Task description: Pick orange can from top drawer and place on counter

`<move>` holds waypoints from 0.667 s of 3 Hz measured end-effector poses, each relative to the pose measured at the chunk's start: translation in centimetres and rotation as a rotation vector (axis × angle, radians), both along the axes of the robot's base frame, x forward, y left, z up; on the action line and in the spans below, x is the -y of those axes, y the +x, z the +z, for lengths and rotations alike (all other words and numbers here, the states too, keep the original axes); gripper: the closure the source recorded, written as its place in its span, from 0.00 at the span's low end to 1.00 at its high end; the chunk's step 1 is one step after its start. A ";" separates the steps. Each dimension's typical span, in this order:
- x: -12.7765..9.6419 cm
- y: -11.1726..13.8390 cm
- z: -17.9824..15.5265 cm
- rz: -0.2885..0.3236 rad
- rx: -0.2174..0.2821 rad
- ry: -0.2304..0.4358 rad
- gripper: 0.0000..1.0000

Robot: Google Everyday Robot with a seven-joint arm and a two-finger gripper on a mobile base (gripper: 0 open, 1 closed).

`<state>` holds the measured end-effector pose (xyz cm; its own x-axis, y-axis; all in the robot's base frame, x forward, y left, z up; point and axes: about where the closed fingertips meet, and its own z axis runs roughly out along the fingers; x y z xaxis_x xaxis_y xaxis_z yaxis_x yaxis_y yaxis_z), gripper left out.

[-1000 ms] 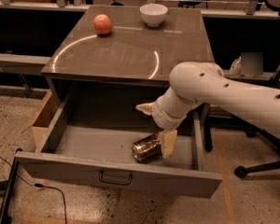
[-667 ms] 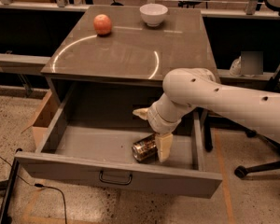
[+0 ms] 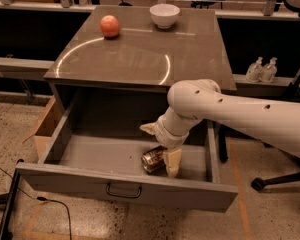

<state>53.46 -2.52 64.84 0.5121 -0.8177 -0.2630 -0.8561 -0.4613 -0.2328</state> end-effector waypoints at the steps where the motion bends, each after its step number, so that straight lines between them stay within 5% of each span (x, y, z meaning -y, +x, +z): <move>1: 0.3 -0.1 -1.0 -0.009 -0.017 -0.025 0.00; 2: 0.6 -0.1 -1.6 -0.018 -0.029 -0.040 0.17</move>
Offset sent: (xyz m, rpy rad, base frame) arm 0.0005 -0.0109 -0.0216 -0.0570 0.0396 -0.0327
